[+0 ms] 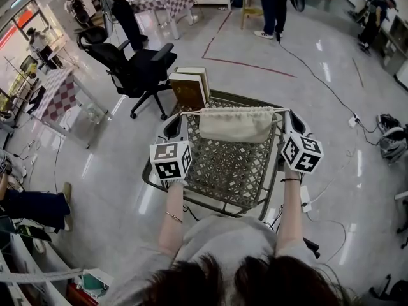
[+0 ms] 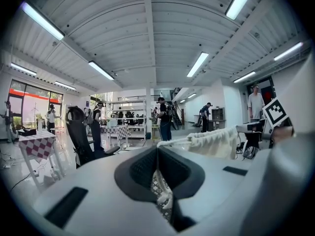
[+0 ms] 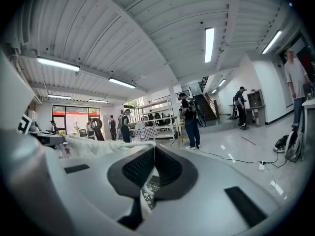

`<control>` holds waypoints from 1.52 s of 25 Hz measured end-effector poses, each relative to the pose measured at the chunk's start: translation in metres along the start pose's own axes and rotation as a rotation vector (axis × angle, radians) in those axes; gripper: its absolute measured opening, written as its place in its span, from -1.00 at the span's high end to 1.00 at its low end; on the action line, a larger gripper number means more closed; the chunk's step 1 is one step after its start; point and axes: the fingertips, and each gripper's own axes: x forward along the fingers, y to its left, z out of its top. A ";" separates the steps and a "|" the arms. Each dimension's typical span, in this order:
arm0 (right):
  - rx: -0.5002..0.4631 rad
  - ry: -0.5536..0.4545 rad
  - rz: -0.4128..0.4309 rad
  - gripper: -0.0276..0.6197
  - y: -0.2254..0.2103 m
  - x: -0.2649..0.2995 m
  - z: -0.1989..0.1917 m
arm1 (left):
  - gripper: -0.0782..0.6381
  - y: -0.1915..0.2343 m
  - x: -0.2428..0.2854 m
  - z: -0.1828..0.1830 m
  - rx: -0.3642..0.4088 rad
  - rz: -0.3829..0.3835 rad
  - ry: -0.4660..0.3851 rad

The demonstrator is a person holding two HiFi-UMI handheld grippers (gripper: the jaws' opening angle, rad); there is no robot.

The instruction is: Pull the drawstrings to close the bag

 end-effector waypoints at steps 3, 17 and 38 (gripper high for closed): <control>-0.005 -0.005 -0.002 0.84 -0.001 -0.001 0.002 | 0.71 0.000 -0.001 0.001 0.012 -0.003 -0.001; 0.031 -0.008 -0.006 0.85 -0.011 -0.003 -0.003 | 0.71 0.001 -0.003 0.000 0.016 0.003 -0.003; 0.089 -0.024 -0.017 0.85 -0.028 0.000 -0.002 | 0.71 0.003 -0.002 0.001 0.005 0.023 -0.019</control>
